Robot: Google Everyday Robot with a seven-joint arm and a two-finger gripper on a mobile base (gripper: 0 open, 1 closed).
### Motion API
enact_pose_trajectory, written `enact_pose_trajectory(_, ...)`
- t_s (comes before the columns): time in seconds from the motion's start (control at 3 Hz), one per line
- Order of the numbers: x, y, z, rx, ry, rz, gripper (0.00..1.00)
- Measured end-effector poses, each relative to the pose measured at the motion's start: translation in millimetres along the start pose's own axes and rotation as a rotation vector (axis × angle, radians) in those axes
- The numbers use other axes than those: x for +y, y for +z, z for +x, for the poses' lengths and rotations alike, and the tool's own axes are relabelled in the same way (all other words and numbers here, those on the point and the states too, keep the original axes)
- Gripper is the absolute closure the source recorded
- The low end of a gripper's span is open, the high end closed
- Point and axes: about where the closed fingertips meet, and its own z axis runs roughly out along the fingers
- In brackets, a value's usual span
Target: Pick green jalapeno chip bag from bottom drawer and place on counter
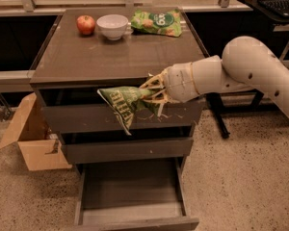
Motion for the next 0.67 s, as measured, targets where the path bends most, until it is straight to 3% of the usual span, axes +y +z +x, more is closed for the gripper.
enact_pose_trajectory(0.67,-75,-48,24,0.091,-0.005,0.005,1.00)
